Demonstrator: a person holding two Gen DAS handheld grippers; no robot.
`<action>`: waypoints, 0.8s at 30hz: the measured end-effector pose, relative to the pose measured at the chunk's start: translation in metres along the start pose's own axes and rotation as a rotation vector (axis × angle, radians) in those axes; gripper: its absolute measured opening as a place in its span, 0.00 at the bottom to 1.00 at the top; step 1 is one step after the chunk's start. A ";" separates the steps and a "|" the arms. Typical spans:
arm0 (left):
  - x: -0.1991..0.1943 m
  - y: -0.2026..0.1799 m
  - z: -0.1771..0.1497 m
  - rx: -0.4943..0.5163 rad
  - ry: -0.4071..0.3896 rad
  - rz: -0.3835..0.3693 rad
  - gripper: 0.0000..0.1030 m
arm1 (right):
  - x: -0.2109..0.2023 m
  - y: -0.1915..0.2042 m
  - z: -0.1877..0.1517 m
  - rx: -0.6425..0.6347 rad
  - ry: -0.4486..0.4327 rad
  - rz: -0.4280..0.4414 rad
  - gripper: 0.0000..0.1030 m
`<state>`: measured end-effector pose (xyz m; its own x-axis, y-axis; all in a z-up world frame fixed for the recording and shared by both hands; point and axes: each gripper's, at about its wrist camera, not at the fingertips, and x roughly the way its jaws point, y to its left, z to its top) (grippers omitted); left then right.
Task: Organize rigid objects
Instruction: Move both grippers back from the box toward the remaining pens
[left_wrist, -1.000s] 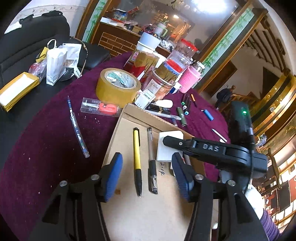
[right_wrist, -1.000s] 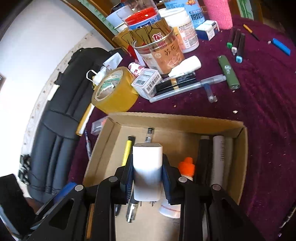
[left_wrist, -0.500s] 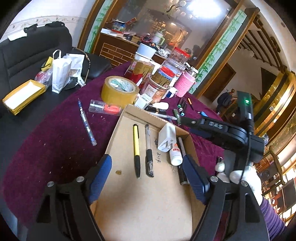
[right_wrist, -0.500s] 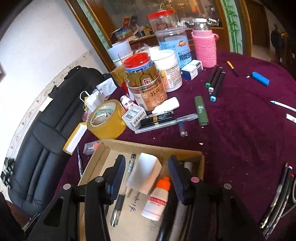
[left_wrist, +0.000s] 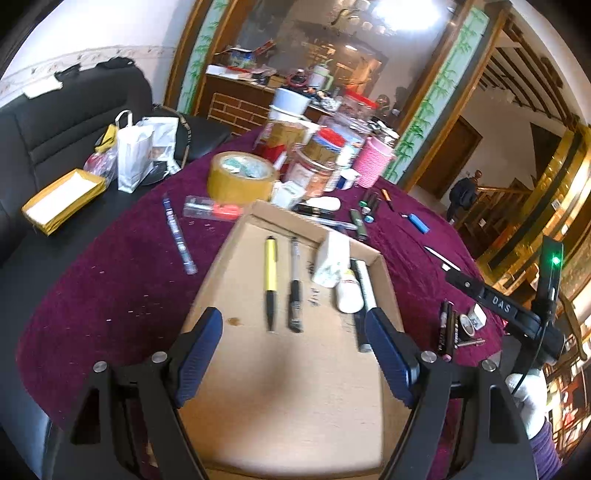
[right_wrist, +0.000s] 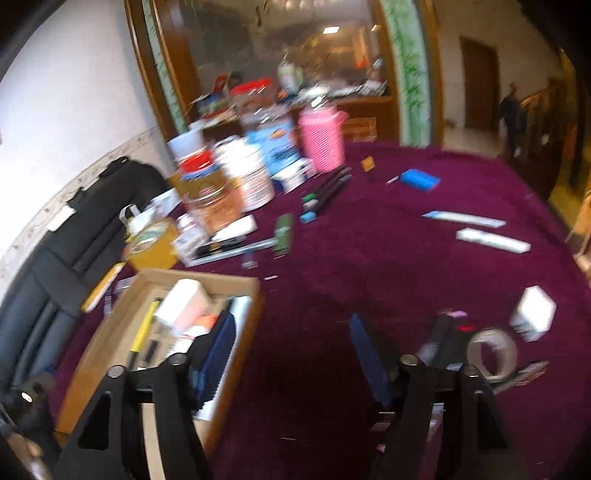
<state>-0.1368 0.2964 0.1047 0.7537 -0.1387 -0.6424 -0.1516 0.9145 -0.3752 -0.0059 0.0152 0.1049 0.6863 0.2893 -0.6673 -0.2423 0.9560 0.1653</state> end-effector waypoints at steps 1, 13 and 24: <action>0.001 -0.005 -0.001 0.008 0.004 -0.004 0.77 | -0.008 -0.009 -0.003 -0.010 -0.025 -0.033 0.73; 0.030 -0.107 -0.018 0.173 0.100 -0.056 0.77 | -0.042 -0.080 -0.011 -0.130 -0.134 -0.275 0.84; 0.056 -0.170 -0.022 0.271 0.162 -0.048 0.76 | -0.033 -0.116 -0.008 -0.184 -0.140 -0.309 0.85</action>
<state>-0.0825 0.1252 0.1177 0.6411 -0.2227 -0.7345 0.0740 0.9704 -0.2297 -0.0058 -0.1056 0.1016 0.8299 0.0045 -0.5579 -0.1197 0.9781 -0.1700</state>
